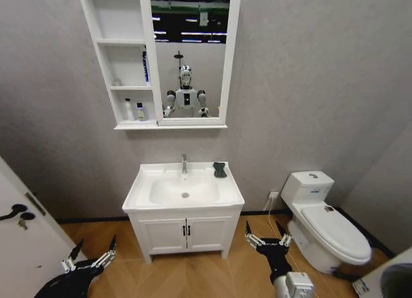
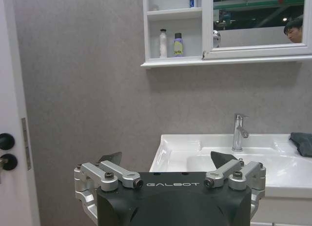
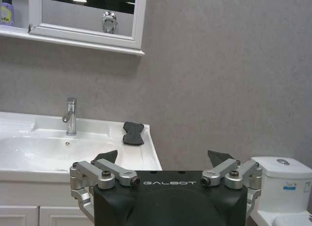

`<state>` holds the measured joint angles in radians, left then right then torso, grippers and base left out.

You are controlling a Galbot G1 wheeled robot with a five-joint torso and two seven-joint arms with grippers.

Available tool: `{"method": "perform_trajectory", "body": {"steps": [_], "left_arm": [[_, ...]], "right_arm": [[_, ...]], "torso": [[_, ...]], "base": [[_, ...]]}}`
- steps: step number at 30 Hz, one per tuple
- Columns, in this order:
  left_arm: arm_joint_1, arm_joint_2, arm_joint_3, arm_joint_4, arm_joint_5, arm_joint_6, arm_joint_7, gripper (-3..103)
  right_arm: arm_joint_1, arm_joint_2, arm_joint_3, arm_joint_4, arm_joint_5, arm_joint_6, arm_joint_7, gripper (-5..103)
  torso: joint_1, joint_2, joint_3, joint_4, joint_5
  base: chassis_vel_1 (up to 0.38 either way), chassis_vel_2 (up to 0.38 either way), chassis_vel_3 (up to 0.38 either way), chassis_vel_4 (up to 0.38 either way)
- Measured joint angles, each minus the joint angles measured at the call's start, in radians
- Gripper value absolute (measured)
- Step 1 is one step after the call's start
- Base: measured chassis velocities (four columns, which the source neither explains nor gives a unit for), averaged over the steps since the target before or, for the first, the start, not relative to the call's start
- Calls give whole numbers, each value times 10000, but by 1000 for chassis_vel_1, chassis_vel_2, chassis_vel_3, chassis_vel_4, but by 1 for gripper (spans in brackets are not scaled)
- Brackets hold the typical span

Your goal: Move facial cleanser and shampoo from washbasin to cabinet, then wipe washbasin with towel.

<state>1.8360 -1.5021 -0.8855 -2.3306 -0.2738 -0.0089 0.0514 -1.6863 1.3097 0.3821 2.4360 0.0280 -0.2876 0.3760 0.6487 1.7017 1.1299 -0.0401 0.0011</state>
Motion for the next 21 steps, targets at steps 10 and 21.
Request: {"method": "perform_trajectory", "body": {"steps": [10, 21], "left_arm": [[-2, 0, -1, -2, 1, 0, -1, 100], [1, 1, -4, -1, 0, 0, -11, 100]], "right_arm": [[29, 11, -109, -124, -81, 105, -189, 100], [92, 19, 36, -395, -231, 560, -773, 100]], "torso": [[1, -2, 1, 1, 7], [-8, 5, -4, -5, -15]], "base": [[345, -349, -342, 339], [239, -238, -252, 246]]}}
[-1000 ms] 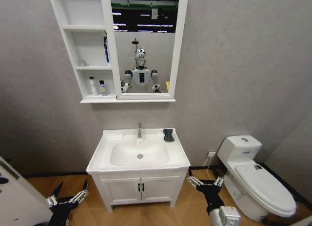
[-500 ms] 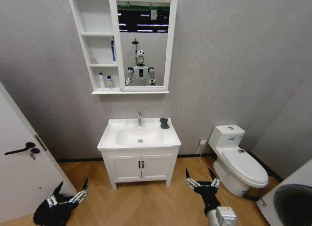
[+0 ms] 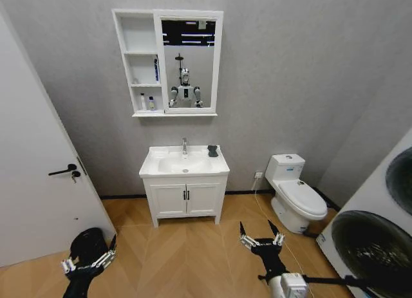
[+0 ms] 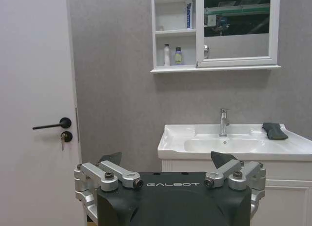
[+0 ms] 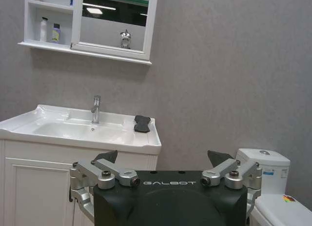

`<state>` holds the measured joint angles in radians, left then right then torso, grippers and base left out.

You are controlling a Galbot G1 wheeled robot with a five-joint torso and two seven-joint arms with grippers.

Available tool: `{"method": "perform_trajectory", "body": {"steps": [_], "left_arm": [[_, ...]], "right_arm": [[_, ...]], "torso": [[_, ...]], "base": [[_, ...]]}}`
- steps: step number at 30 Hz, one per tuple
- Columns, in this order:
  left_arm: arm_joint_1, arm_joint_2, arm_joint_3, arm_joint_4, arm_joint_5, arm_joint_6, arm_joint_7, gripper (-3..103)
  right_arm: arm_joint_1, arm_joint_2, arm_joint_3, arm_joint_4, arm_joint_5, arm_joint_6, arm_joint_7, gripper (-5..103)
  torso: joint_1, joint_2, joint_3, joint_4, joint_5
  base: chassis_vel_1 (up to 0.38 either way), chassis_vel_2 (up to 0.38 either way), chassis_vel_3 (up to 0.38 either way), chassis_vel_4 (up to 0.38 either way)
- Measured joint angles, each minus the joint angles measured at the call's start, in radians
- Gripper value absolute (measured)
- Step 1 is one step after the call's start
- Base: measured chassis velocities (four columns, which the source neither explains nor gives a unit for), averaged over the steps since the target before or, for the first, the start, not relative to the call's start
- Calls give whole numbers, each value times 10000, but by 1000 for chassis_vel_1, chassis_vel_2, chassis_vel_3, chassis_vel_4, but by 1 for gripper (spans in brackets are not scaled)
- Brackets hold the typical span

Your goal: Move facial cleanser and shampoo from washbasin to cabinet, then wipe washbasin with towel.

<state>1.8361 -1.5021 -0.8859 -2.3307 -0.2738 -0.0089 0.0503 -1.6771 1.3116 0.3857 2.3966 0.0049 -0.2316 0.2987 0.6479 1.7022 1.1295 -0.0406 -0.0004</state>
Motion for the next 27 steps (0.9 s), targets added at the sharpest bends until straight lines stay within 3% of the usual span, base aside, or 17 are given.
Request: {"method": "perform_trajectory", "body": {"steps": [3, 8, 27], "left_arm": [[-3, 0, 5, -1, 0, 0, 10, 100], [-4, 0, 5, 0, 0, 0, 10, 100], [-2, 0, 4, 0, 0, 0, 10, 100]], "right_arm": [[-1, -5, 19, -6, -13, -1, -5, 100], [7, -5, 22, -6, -15, -4, -8, 100], [2, -1, 22, -3, -13, -19, -7, 100]], "torso": [[8, -6, 5, -2, 12], [26, -14, 9, 6, 7], [10, -7, 4, 2, 4]], "base": [[5, -5, -51, 17], [-78, 26, 86, -35], [-4, 7, 7, -6]]}}
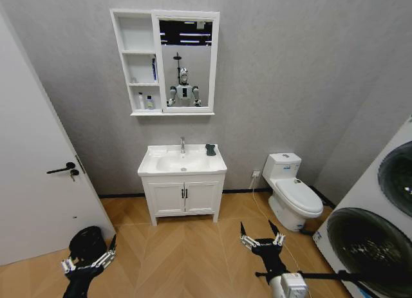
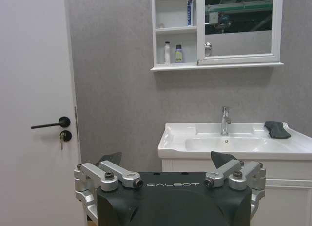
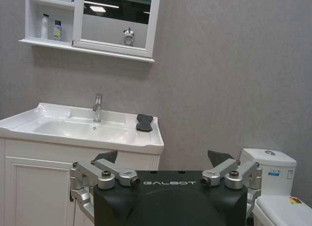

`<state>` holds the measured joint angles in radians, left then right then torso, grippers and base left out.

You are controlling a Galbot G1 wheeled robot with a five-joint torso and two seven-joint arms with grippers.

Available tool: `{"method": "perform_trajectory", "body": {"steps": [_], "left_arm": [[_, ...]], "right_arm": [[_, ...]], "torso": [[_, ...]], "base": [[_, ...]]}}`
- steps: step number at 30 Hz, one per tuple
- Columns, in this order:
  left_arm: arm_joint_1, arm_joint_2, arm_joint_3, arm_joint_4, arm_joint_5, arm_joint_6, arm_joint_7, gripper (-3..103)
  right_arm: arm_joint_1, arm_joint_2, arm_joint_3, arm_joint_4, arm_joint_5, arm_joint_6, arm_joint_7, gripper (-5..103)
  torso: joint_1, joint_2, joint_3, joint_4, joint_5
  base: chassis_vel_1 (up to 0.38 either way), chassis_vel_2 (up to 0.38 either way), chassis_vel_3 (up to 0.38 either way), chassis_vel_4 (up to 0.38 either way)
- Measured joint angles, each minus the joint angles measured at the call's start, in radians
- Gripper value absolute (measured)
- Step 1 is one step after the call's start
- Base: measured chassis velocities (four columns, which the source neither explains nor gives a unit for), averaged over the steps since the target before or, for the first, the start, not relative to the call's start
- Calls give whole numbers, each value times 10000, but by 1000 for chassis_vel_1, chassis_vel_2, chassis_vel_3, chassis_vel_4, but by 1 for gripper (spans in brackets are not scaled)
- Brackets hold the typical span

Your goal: Move facial cleanser and shampoo from washbasin to cabinet, then wipe washbasin with towel.

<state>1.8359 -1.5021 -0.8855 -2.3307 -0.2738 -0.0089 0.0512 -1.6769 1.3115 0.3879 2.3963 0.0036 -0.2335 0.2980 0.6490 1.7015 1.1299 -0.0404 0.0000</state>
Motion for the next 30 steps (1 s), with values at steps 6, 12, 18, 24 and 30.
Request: {"method": "perform_trajectory", "body": {"steps": [6, 12, 18, 24, 30], "left_arm": [[0, 0, 0, 0, 0, 0, 1, 100], [0, 0, 0, 0, 0, 0, 0, 100], [0, 0, 0, 0, 0, 0, 1, 100], [0, 0, 0, 0, 0, 0, 1, 100], [0, 0, 0, 0, 0, 0, 1, 100]], "right_arm": [[0, 0, -1, 4, 3, -4, 2, 100], [0, 0, -1, 6, 4, -6, 5, 100], [0, 0, -1, 6, 3, -6, 8, 100], [0, 0, -1, 6, 4, -7, 12, 100], [0, 0, -1, 7, 4, -8, 15, 100]], "torso": [[0, 0, 0, 1, 0], [0, 0, 0, -1, 0], [0, 0, 0, 0, 0], [0, 0, 0, 0, 0], [0, 0, 0, 0, 0]], "base": [[0, 0, 0, 0], [0, 0, 0, 0], [0, 0, 0, 0], [0, 0, 0, 0], [0, 0, 0, 0]]}}
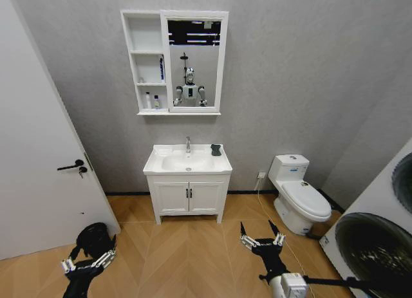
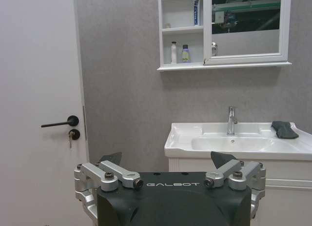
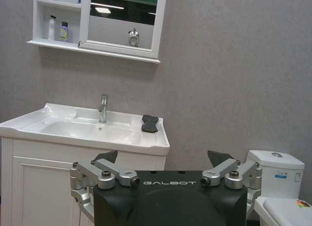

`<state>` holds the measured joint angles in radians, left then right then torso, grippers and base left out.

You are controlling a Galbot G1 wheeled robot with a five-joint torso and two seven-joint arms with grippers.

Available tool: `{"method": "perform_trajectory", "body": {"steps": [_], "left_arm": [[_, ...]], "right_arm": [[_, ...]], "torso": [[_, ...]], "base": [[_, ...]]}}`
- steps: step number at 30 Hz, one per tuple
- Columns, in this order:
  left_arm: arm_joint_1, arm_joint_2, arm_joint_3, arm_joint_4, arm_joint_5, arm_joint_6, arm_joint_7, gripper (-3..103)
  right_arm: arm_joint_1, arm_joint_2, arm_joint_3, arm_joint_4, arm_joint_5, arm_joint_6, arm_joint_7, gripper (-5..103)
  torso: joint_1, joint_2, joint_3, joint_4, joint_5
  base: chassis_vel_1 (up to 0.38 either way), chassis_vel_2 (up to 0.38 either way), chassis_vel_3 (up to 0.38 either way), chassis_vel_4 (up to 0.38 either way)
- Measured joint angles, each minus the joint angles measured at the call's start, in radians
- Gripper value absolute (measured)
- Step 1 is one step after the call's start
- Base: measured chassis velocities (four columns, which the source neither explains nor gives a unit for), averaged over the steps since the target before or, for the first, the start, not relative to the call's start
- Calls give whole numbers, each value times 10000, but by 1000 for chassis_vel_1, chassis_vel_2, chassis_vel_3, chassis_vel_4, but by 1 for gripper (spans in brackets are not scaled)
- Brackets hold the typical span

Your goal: Move facial cleanser and shampoo from washbasin to cabinet, then wipe washbasin with towel.

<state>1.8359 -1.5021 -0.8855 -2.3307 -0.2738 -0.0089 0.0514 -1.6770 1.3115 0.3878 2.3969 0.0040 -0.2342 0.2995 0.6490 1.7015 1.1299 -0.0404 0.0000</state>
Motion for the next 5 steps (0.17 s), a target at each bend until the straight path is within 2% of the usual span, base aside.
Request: {"method": "perform_trajectory", "body": {"steps": [5], "left_arm": [[0, 0, 0, 0, 0, 0, 0, 100]], "right_arm": [[0, 0, 0, 0, 0, 0, 0, 100]], "torso": [[0, 1, 0, 0, 0]], "base": [[0, 0, 0, 0]]}}
